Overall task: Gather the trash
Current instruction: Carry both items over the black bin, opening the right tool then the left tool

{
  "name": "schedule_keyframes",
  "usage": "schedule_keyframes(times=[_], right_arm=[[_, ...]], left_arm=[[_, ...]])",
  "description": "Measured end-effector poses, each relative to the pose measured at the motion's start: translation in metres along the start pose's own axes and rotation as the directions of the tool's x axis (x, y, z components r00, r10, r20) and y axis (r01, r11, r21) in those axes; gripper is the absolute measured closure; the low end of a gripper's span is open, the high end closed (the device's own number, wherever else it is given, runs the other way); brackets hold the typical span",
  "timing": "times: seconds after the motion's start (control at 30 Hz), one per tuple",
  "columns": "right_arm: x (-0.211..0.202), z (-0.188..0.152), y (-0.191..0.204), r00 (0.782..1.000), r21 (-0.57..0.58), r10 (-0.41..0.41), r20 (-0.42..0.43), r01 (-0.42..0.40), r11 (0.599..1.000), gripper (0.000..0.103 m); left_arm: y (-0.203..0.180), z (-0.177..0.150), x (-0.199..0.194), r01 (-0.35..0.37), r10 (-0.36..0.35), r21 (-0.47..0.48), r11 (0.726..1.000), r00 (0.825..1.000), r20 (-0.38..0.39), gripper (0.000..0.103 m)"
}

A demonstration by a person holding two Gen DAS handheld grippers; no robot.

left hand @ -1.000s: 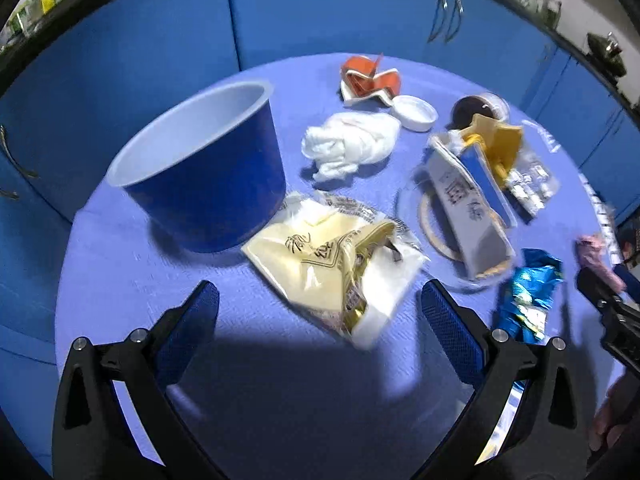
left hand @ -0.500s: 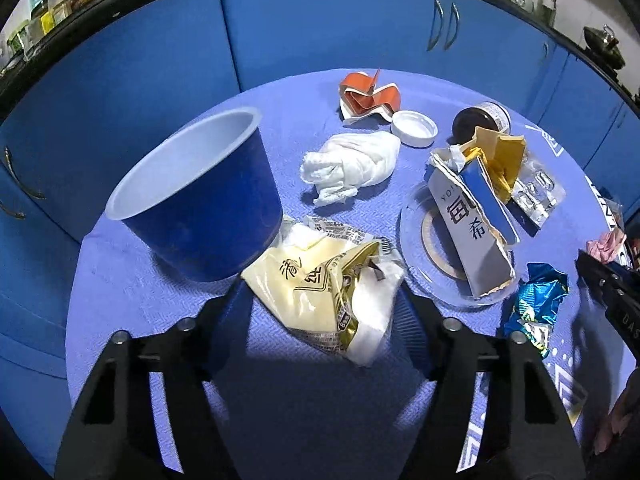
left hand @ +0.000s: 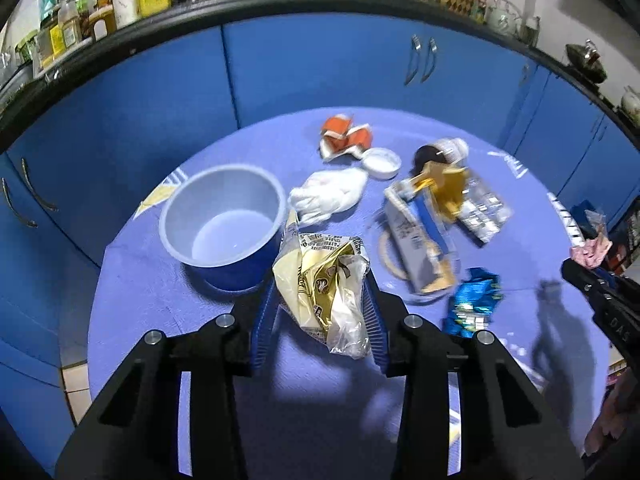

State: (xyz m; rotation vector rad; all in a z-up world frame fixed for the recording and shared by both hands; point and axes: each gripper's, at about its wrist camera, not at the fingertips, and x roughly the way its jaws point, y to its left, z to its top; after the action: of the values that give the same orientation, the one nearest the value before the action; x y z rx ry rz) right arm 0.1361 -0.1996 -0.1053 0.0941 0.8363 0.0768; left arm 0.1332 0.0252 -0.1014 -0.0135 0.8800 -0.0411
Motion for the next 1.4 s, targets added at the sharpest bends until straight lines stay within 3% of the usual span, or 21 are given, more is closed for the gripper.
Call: schedule_keyframes(times=[0.3, 0.57, 1.03, 1.4], right_arm=[[-0.039, -0.010, -0.020, 0.999, 0.036, 0.010, 0.049, -0.012, 0.999, 0.084], [-0.075, -0.012, -0.055, 0.993, 0.077, -0.007, 0.119, -0.003, 0.997, 0.084], [-0.095, -0.020, -0.124, 0.979, 0.137, -0.104, 0.176, 0.080, 0.987, 0.084], [-0.097, 0.012, -0.175, 0.953, 0.155, -0.186, 0.241, 0.152, 0.976, 0.081]], left_arm=[[-0.035, 0.003, -0.036, 0.040, -0.043, 0.048, 0.998, 0.997, 0.065, 0.063], [-0.095, 0.012, -0.057, 0.072, -0.089, 0.153, 0.986, 0.990, 0.110, 0.062], [-0.202, 0.028, -0.054, 0.127, -0.168, 0.298, 0.946, 0.979, 0.116, 0.062], [-0.262, 0.057, -0.050, 0.123, -0.189, 0.349, 0.929, 0.969, 0.159, 0.062]])
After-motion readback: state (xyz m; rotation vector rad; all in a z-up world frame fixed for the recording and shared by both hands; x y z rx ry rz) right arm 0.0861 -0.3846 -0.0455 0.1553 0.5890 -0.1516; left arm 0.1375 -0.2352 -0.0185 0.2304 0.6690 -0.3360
